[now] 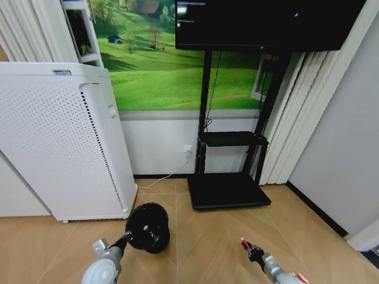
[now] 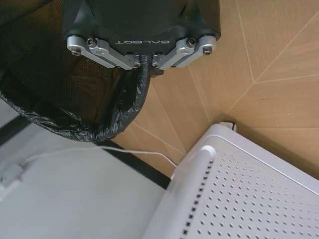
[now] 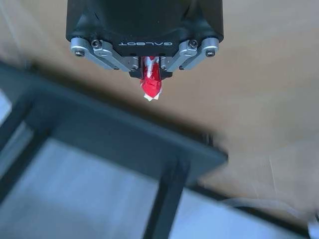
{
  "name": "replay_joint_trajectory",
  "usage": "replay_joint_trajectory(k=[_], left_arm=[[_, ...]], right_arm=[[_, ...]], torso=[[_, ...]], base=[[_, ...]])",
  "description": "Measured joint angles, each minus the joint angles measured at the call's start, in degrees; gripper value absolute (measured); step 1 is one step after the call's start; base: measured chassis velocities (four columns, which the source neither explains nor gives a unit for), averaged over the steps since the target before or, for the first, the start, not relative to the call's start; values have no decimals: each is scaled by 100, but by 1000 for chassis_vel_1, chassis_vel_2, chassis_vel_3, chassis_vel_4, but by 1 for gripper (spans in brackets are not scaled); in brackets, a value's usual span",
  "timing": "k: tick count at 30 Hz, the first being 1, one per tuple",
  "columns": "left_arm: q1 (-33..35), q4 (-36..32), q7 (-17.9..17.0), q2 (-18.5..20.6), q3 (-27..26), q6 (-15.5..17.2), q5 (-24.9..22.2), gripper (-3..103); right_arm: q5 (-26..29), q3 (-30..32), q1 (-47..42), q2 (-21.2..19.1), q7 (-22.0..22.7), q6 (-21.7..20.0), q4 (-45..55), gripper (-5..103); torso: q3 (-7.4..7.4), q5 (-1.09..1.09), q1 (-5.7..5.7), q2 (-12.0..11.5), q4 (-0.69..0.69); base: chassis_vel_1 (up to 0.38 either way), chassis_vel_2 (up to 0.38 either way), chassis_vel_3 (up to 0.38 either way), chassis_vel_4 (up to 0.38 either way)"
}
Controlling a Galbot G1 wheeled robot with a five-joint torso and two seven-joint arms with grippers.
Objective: Pick up the trash bin and place the garbage on the floor into it.
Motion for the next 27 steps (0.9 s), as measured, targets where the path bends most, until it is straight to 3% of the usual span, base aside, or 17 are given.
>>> replay_joint_trajectory(k=[3,7,8,10,20,24,27], left_arm=[[-84,78,67,60,204,4,282,4],[-705,151,186,268,1017,30,411,4],[-705,151,186,268,1017,30,411,4],[-1125,301,377,415,1474,32,482,4],[-1376,427,539,520,1715,35,511,4],[-1701,679,754,598,2028,78,545,4],[-2212,1173,1265,510,2603,81,809,4]], right_arm=[[348,-19,-148,-78,18,43,705,15],[598,289,-899,68,78,92,2114,15],[598,289,-899,68,78,92,2114,15],[643,451,-1574,251,79,170,2826,15],[633,471,-1963,365,64,268,3188,15],[604,474,-2419,500,71,333,3633,15],[606,403,-2738,507,7,497,4343,15]], torso=[[0,1,0,1,9],[-1,0,0,1,2],[-1,0,0,1,2],[-1,-1,-1,1,-2],[-1,3,-1,1,0],[-1,0,-1,2,2],[-1,1,-1,2,2]], base=[[0,0,0,0],[0,0,0,0],[0,0,0,0],[0,0,0,0],[0,0,0,0],[0,0,0,0],[0,0,0,0]])
